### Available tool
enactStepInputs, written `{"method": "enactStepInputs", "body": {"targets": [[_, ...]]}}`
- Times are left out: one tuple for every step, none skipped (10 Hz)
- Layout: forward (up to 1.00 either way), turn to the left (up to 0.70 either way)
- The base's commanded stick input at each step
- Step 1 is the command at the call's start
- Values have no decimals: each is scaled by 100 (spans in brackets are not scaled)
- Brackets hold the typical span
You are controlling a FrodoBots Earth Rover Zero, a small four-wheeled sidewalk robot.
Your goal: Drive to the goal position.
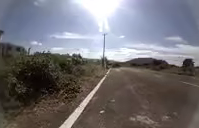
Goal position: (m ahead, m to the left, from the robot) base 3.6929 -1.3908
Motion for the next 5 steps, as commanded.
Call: {"method": "enactStepInputs", "body": {"targets": [[100,-40],[100,-40],[100,-40],[100,-40],[100,-40]]}}
